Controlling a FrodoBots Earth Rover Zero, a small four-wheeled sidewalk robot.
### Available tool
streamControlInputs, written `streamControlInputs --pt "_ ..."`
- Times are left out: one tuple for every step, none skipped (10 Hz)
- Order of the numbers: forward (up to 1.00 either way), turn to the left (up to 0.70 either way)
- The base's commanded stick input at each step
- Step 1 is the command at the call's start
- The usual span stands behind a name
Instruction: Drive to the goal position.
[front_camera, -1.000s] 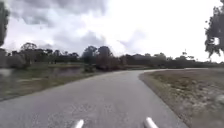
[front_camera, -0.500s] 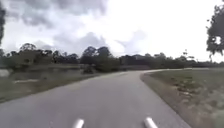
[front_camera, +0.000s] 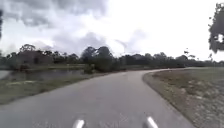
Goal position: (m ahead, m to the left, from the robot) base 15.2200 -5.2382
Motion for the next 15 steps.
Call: streamControlInputs --pt "0.85 0.0" --pt "0.85 0.0" --pt "0.85 0.0" --pt "0.85 0.0" --pt "0.85 0.0" --pt "0.85 0.0" --pt "0.85 0.0" --pt "0.85 0.0" --pt "0.85 0.0" --pt "0.85 0.0" --pt "0.85 -0.25" --pt "0.85 -0.13" --pt "0.85 0.0" --pt "0.85 0.0" --pt "0.85 0.0"
